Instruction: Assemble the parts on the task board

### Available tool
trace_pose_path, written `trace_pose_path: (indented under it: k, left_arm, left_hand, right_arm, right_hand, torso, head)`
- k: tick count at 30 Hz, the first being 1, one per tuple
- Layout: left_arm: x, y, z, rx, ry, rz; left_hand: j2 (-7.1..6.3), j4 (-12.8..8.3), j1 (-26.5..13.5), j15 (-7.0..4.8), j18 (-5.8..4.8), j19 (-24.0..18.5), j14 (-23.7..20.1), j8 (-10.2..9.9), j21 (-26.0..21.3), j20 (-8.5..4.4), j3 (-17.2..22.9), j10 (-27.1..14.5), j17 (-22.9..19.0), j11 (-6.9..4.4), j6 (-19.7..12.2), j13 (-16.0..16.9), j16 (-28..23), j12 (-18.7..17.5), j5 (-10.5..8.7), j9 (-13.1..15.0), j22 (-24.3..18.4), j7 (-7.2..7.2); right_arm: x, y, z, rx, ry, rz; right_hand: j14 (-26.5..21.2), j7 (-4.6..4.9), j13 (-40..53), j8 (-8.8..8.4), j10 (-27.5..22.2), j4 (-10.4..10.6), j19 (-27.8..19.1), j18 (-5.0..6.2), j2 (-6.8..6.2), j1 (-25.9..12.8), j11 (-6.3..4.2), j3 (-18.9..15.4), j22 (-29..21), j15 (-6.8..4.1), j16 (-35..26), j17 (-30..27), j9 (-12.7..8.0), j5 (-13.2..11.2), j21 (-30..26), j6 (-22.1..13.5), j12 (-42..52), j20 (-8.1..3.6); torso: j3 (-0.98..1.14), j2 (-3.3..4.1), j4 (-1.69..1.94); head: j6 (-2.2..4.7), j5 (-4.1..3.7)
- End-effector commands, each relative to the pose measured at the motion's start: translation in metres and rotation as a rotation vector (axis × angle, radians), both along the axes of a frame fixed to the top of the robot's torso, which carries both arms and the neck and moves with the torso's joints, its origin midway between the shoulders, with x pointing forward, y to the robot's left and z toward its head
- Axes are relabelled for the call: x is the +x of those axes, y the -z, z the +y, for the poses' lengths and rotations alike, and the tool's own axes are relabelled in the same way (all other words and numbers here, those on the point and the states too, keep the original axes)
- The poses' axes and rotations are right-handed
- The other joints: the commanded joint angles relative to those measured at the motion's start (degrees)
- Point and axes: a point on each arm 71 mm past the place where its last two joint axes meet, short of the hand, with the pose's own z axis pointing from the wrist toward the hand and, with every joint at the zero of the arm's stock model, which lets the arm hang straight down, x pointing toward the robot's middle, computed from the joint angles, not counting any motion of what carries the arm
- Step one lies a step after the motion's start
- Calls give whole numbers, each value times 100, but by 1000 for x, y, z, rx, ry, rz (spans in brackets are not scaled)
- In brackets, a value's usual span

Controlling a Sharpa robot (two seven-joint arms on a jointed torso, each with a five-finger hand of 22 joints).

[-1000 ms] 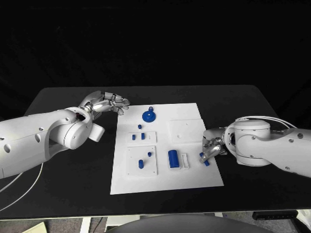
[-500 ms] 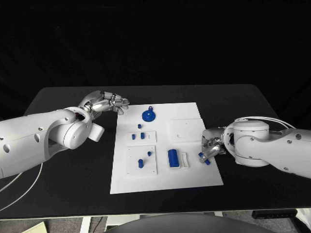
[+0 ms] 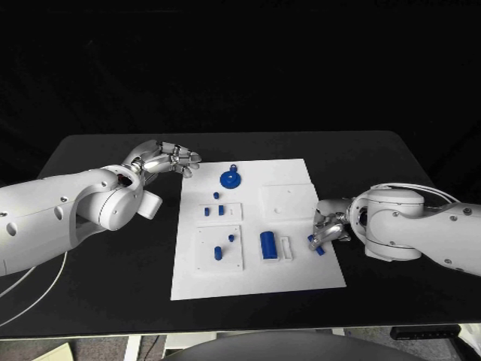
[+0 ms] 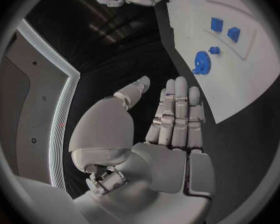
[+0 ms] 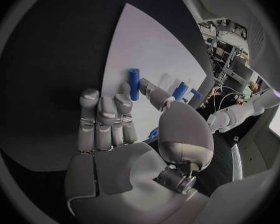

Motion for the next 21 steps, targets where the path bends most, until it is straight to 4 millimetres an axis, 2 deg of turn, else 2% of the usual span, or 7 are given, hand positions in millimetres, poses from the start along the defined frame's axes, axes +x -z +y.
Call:
trace_pose_path:
  k: [1,10,21]
  left_arm:
    - [0,-1,-3,-7,16,-2]
    - [0,-1,-3,-7,17,-1]
    - [-1,-1,-2,-5,18,1]
  left_hand:
    - [55,28,0,4,-86,13,43,23,-24,-49,1,-34,10,-16,-48,7,-31,-22,18,-9,8,-4]
    - [56,28,3,4,-86,13,44,26,-25,-50,2,-34,14,-16,-46,7,-32,-22,21,-9,11,-6]
    - [54,25,10,4,-85,13,44,28,-28,-50,2,-34,18,-17,-44,8,-35,-22,25,-10,14,-7]
  right_arm:
    - [-3,8,-2,86,84,46]
    - [-5,4,5,196,157,102]
    - [-7,5,13,250,182,150]
  right_hand:
    - [9,64,-6,-483,49,-8,21,221,106,48,-11,44,74,-35,-10,-10,-1254,14,7,-7,7,25]
    - [13,46,-12,-471,55,5,43,221,90,-29,-30,81,67,-56,-13,-15,-1281,52,4,39,2,13]
    - [14,45,-14,-473,54,27,51,221,76,-80,-32,75,64,-61,-17,-18,-1295,49,2,43,-2,9]
  torso:
    - [-1,1,3]
    - [-3,-1,2]
    - [-4,1,4]
  head:
    - [0,5]
    - [2,11]
    - [-9,34]
